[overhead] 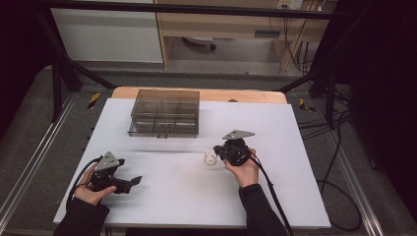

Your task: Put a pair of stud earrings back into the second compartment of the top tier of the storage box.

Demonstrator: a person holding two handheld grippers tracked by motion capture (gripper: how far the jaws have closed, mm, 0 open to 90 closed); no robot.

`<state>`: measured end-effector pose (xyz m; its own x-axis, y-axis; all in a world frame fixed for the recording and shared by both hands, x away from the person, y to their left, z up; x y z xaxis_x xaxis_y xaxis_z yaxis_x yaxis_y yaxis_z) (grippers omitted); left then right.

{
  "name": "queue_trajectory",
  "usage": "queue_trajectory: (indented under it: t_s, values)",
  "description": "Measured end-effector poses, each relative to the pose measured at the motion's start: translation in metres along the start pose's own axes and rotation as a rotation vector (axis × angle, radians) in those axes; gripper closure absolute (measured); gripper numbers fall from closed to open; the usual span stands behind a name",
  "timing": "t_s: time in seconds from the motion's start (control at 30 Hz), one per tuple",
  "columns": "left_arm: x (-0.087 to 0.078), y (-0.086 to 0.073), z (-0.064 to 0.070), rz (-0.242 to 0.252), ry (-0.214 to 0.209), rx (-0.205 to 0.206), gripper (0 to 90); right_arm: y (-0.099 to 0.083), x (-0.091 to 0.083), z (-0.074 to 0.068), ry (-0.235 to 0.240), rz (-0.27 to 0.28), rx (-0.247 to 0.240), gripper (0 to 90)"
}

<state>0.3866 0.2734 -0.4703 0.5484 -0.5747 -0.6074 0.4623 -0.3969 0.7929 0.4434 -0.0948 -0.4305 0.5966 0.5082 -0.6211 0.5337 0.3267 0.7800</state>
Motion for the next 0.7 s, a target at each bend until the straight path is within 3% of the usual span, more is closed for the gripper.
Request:
queue_trajectory:
  t_s: [0.7]
  values:
    - [0.000,0.000,0.000,-0.001,-0.002,0.002,3.9,0.030,-0.014,-0.017,0.033,0.068,-0.038,87.6]
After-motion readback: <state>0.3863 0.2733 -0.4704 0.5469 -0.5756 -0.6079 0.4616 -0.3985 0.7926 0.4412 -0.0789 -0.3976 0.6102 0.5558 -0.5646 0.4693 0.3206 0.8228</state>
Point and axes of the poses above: each handheld gripper's, and its own axes: x roughly forward along the jaws, y roughly out of its top, z roughly to its right, the point moved 4 cm from there along x, roughly forward along the jaws, and after that the axes turned 2 degrees about -y, right-handed, at the moved point
